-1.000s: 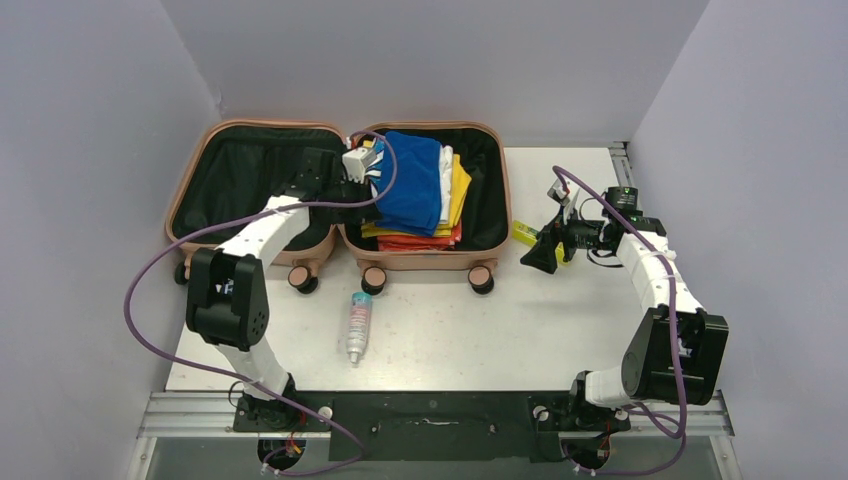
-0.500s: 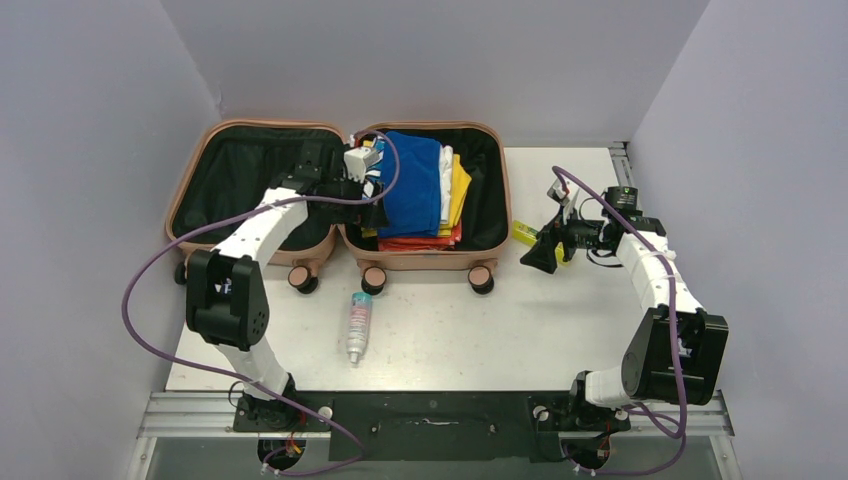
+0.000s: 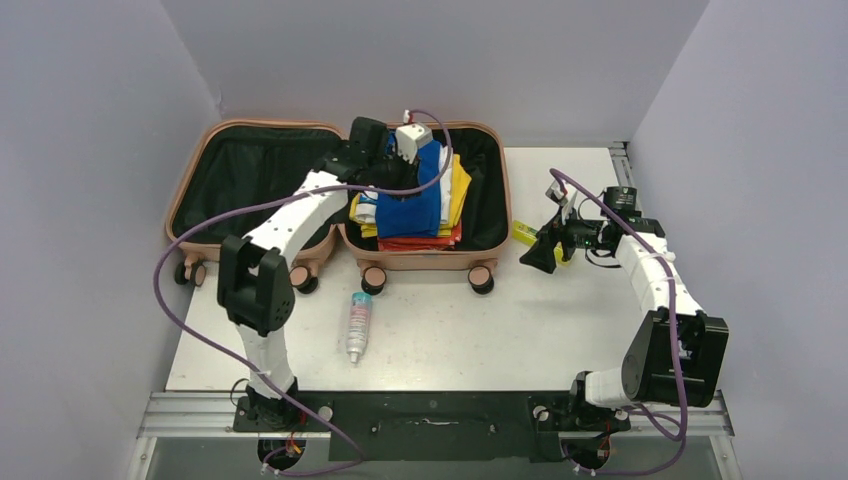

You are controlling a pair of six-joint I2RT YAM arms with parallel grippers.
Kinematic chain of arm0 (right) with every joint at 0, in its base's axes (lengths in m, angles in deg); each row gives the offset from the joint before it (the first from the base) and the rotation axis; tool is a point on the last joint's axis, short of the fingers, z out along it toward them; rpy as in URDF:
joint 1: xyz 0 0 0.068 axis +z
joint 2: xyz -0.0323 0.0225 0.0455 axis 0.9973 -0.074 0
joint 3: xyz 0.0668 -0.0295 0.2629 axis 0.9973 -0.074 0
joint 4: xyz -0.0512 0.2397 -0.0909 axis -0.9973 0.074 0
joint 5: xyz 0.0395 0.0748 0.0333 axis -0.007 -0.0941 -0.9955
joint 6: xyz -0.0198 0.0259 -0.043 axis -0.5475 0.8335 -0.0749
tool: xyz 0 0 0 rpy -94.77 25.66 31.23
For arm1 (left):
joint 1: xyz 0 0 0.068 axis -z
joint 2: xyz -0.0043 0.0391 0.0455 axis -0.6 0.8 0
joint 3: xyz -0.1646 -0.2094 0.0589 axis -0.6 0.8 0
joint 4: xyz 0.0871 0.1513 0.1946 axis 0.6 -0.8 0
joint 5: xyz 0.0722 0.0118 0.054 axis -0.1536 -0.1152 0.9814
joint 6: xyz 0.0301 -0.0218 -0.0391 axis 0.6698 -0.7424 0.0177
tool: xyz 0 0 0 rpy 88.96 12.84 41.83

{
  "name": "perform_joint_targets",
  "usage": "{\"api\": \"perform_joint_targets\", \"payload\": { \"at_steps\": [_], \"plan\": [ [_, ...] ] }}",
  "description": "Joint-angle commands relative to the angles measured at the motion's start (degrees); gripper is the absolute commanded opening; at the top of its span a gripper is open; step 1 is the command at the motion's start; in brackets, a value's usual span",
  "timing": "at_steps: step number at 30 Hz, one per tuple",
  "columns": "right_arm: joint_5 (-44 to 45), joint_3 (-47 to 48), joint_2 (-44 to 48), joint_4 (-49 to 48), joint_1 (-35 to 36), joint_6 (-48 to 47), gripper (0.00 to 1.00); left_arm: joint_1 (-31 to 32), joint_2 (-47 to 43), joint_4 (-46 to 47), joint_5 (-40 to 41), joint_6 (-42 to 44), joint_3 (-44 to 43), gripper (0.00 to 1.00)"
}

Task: Pack the luggage
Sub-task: Place the clothes in the luggage.

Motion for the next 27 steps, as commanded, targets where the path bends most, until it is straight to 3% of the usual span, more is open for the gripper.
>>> {"api": "perform_joint_targets", "payload": {
  "at_steps": [1, 9, 14, 16, 20, 24, 27],
  "plan": [
    [-1.0, -0.5, 2.5, -2.3, -0.2, 0.1, 0.9, 0.0, 6.2, -0.1, 1.1, -0.6, -1.7, 0.08],
    [-1.1, -0.5, 2.1, -1.8, -0.2, -0.7, 0.9, 2.9, 9.5, 0.6, -0.6, -0.3, 1.8, 0.07],
    [0.5, -0.4, 2.3, -2.6, -0.1, 0.3, 0.9, 3.5, 6.9, 0.9, -2.3, -0.7, 4.2, 0.1],
    [2.1, -0.4, 2.4, -4.0, 0.0, 2.0, 0.9, 3.5, 5.4, 1.6, -2.9, -1.1, 5.0, 0.27],
    [8.7, -0.9, 4.5, -10.1, 0.1, 8.5, 0.9, 4.0, 3.8, 1.3, -3.2, -1.3, 5.7, 0.41],
    [21.0, -0.4, 8.3, -14.5, 0.2, 11.1, 0.9, 3.8, 1.5, -0.1, -3.3, -1.1, 5.8, 0.59],
    [26.2, 1.9, 9.3, -13.4, 0.1, 6.7, 0.9, 3.7, -2.4, -1.3, -4.0, -0.7, 5.5, 0.83]
  ]
}}
